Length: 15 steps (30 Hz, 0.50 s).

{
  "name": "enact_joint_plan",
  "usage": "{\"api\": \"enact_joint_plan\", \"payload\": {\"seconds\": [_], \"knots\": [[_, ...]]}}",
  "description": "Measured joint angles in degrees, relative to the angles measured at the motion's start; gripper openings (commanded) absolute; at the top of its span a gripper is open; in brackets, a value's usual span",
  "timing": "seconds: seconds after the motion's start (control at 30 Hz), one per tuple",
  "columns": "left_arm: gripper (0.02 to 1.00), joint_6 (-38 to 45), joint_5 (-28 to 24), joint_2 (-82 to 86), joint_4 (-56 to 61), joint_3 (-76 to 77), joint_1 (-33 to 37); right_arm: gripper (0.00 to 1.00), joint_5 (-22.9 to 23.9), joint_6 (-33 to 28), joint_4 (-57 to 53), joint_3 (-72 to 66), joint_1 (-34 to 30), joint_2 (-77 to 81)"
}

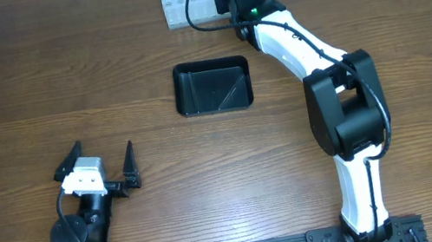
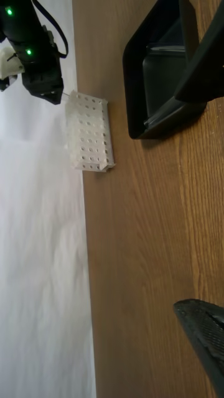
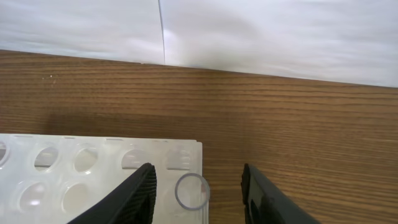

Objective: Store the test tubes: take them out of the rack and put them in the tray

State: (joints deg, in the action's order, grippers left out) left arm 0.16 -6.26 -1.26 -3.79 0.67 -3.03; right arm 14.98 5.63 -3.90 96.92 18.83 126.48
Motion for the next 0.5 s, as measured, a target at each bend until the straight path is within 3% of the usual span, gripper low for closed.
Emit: {"api": "enact_joint_plan", "payload": {"seconds": [0.5], "knots": [[1.0,0.0,0.0,0.0,0.0,0.0,0.0,0.411,-1.0,0.1,3.8,0.0,0.0,2.4]]}}
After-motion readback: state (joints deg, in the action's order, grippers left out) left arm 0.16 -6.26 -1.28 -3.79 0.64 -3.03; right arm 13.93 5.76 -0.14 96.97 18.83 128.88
